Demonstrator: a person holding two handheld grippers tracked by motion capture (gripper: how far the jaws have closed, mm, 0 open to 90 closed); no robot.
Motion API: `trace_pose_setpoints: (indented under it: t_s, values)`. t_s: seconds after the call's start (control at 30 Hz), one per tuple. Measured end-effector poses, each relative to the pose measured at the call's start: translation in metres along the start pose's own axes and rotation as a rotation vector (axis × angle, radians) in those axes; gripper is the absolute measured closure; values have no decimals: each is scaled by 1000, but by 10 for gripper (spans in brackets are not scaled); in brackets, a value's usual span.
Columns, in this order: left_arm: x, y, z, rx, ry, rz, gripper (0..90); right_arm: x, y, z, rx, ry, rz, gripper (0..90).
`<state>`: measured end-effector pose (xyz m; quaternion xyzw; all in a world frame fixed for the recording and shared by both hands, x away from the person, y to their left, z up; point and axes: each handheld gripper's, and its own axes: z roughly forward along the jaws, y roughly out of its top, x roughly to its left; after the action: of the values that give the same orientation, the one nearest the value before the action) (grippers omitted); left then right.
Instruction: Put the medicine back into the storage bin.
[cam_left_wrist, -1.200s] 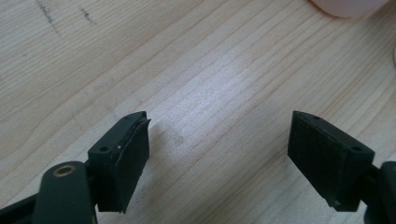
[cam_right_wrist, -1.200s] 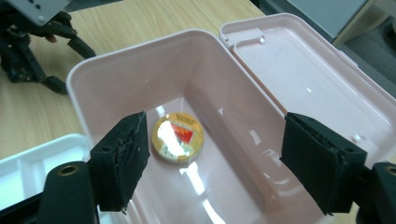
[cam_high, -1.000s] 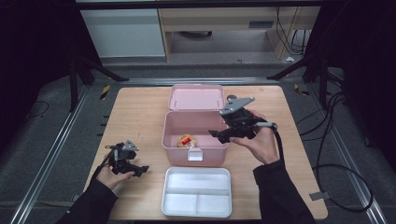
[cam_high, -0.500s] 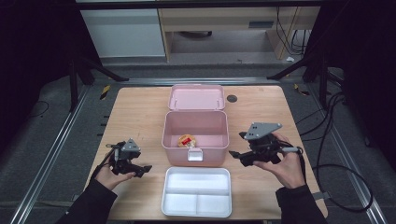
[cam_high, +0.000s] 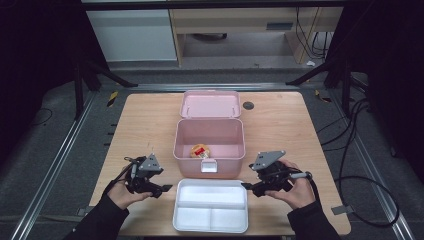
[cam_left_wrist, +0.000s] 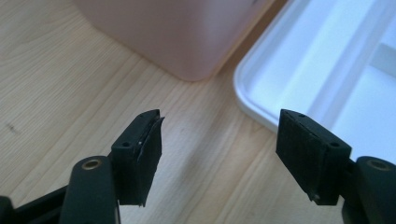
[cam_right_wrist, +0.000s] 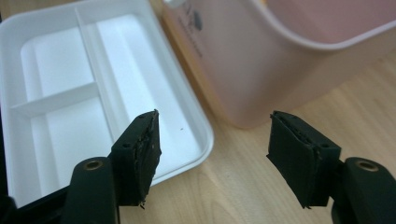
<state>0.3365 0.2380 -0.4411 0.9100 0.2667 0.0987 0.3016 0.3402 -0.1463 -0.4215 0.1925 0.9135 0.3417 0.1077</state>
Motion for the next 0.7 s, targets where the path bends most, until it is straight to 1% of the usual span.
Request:
trace_pose_setpoints:
  t_s: [0.07,0.1,0.13,0.27,0.37,0.5,0.6,0.7]
  values:
    - [-4,2,0,1,-12,15,343,4,0,4,8,21,-17,363]
    - [-6,3,0,3,-19,29,347,7,-1,6,14,26,-18,366]
    - [-8,4,0,5,-26,38,352,10,-1,8,17,35,-33,376]
    - [-18,10,-1,7,-54,78,383,20,-3,17,43,66,-55,406]
    - [-28,14,0,12,-81,109,413,26,-7,26,79,89,-66,421]
    - [-42,18,7,44,-114,168,439,33,-11,34,122,118,-82,467]
    - [-47,19,13,71,-127,195,460,38,-12,38,149,141,-92,507]
    - [-50,19,17,94,-147,211,529,40,-12,41,176,158,-99,557]
